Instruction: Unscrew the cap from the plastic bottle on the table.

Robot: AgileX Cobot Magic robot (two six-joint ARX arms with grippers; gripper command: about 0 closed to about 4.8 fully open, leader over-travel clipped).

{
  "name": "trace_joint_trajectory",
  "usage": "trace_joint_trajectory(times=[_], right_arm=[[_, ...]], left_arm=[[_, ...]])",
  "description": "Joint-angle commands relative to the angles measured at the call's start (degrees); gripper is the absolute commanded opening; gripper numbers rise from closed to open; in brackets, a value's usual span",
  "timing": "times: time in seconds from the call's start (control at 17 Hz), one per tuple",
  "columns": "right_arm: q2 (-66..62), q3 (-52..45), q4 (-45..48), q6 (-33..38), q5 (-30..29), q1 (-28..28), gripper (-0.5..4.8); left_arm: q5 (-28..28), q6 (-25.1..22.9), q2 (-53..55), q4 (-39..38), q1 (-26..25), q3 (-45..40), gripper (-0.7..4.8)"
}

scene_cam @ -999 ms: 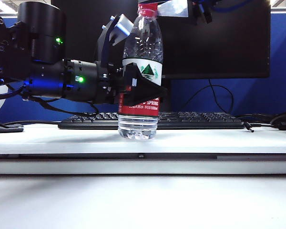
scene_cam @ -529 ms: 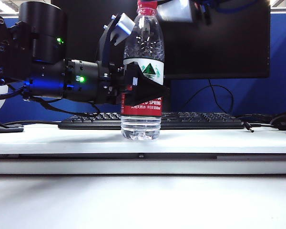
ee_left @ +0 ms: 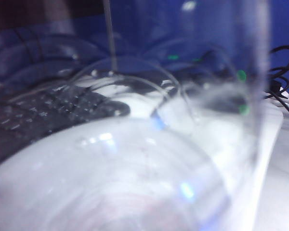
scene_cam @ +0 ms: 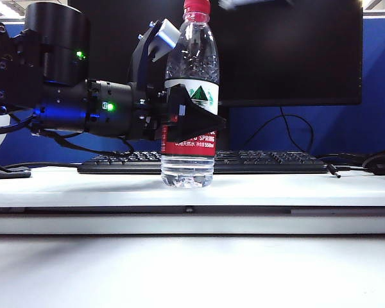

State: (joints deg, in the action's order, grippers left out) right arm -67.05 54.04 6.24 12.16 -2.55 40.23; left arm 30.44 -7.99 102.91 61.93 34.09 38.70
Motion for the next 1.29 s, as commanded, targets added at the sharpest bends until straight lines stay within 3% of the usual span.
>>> trace_joint_trajectory(times=[0.06,0.12,0.18,0.24,0.47,0.65,0.88,0.94,1.0,1.12,1.18,1.29], right_arm=[[-1.4,0.3,4.8,-1.3,36.5,12.5,3.28],[-2.8,0.3,8.4,-4.1,45.8,16.7,3.28],[-4.9,0.4,12.9,-7.7,48.9,19.1,3.28],[-7.3,0.4,15.0,-8.1,46.8,19.5,3.28],[-10.2,0.4,15.0,-3.0,47.5,19.6,3.23],[-10.3,0.4,14.7,-3.0,47.7,19.5,2.63],[-10.9,0.4,12.9,-2.5,47.7,19.4,2.59],[-10.9,0.4,12.8,-2.5,47.7,19.4,2.40],[-10.9,0.4,12.4,-2.5,47.6,18.8,1.80],[-10.9,0.4,11.8,-2.5,47.6,18.1,1.63],[-10.8,0.4,11.8,-2.5,47.4,17.8,1.21],[-10.8,0.4,11.4,-2.5,47.0,17.6,1.11]], left_arm=[[0.3,-0.1,-0.3,1.6,0.0,0.5,2.72],[0.3,-0.1,-0.3,1.6,0.0,0.5,2.72],[0.3,-0.1,-0.3,1.6,0.1,0.5,2.72],[0.5,-0.1,-0.3,1.7,0.4,0.5,2.72],[0.5,0.5,-0.3,1.6,0.7,0.5,2.72],[0.5,0.5,-0.3,1.6,0.7,0.5,2.72],[0.5,0.5,-0.3,1.6,0.7,0.5,2.72],[0.5,0.5,-0.3,1.6,0.7,0.5,2.72],[0.5,0.5,-0.3,1.6,0.7,0.5,2.72],[0.5,0.5,-0.3,1.6,0.7,0.5,2.72],[0.5,0.5,-0.3,1.6,0.7,0.5,2.72],[0.9,0.5,-0.3,1.6,0.7,0.5,2.72]])
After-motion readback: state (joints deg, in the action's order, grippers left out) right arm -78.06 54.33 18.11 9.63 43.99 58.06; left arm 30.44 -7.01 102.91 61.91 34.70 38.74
